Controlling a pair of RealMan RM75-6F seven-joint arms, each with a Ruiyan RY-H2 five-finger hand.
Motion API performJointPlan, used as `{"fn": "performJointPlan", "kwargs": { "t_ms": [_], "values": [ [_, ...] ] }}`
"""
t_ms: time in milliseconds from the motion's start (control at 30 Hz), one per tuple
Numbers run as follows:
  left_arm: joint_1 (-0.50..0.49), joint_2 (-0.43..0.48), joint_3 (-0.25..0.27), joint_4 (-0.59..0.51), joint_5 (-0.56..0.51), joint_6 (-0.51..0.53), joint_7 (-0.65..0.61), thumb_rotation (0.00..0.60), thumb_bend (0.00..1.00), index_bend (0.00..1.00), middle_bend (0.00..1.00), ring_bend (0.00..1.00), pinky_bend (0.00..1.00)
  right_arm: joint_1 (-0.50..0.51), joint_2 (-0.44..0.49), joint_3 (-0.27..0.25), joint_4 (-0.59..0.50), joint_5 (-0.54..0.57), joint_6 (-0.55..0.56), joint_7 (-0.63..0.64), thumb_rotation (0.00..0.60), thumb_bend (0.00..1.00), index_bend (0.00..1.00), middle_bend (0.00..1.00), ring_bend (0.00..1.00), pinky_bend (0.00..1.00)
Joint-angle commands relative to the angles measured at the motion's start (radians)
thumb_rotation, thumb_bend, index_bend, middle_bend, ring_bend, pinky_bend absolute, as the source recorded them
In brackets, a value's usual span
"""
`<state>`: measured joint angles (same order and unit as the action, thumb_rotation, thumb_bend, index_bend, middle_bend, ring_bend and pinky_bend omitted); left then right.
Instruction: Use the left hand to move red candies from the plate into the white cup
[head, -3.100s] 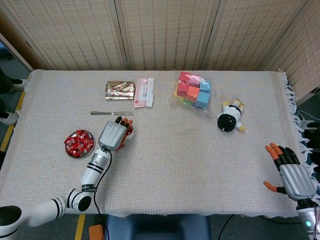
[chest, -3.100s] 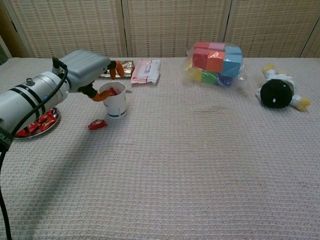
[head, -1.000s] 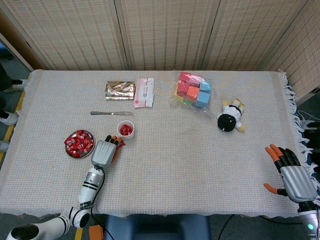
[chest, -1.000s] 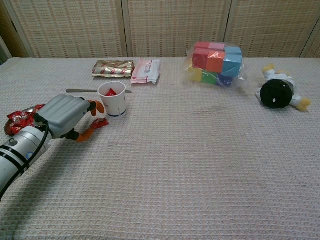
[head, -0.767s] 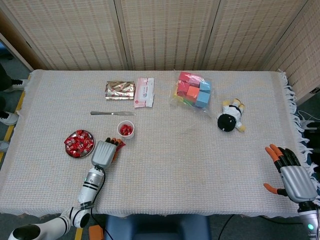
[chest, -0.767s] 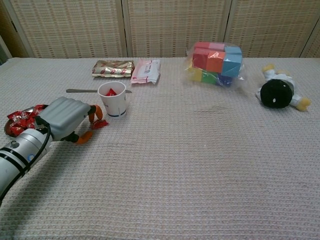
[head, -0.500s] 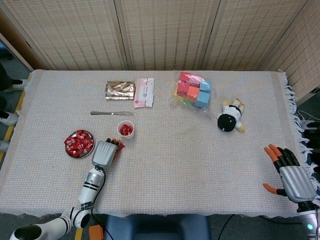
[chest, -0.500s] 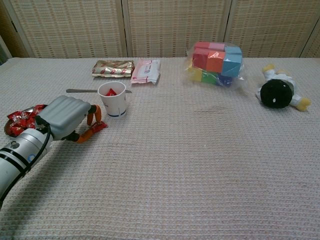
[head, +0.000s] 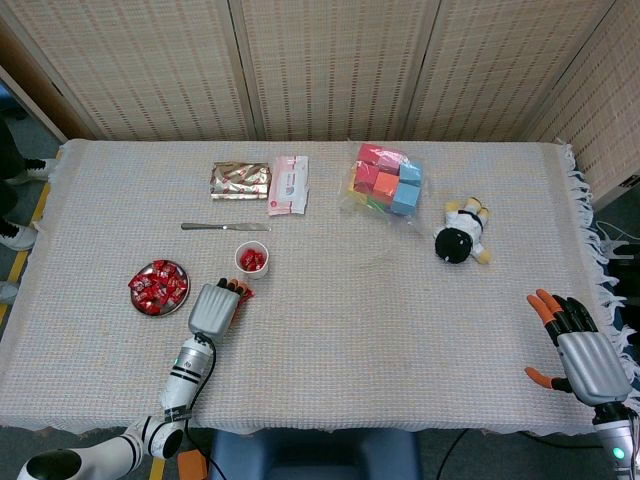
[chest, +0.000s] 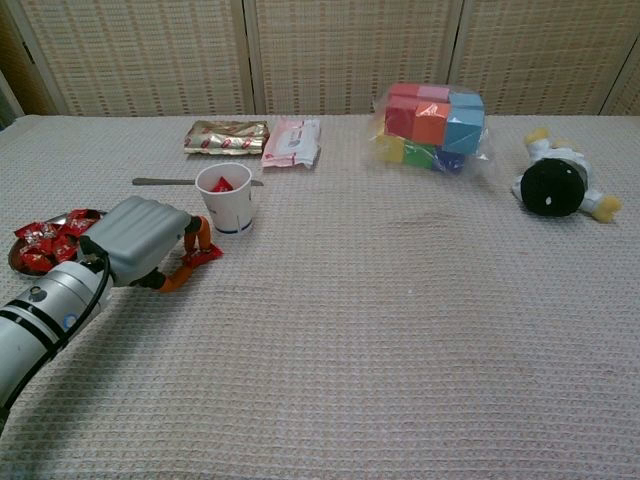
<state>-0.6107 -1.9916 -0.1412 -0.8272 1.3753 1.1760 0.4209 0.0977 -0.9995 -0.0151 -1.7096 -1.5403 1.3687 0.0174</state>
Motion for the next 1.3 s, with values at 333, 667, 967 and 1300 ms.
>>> {"fn": "performJointPlan", "kwargs": {
  "t_ms": [333,667,967,1300],
  "values": [
    [-0.014,-0.009,-0.003,-0.005,-0.004,-0.017,0.06,0.6,0.42,0.51,0.52,0.53,1.0,-0.001,0.0,-0.001,0.0,-0.003,0.002,0.0,0.6,0.05,0.0,0.0,0.0,0.0],
    [0.003,0.012,0.004,-0.042,0.016,0.031,0.064,0.6,0.43,0.57,0.6,0.58,1.0,-0.003,0.002,-0.002,-0.001,-0.004,0.005,0.002,0.6,0.05,0.0,0.0,0.0,0.0],
    [0.064,0.231,0.004,-0.356,0.076,0.174,0.059,0.6,0.43,0.57,0.62,0.6,1.0,-0.005,0.004,-0.002,-0.001,-0.006,0.01,0.009,0.6,0.05,0.0,0.0,0.0,0.0],
    [-0.066,0.249,-0.165,-0.375,-0.059,0.039,0.132,0.6,0.43,0.55,0.6,0.6,1.0,0.006,-0.001,0.001,0.001,-0.002,-0.008,0.006,0.6,0.05,0.0,0.0,0.0,0.0]
  ]
}}
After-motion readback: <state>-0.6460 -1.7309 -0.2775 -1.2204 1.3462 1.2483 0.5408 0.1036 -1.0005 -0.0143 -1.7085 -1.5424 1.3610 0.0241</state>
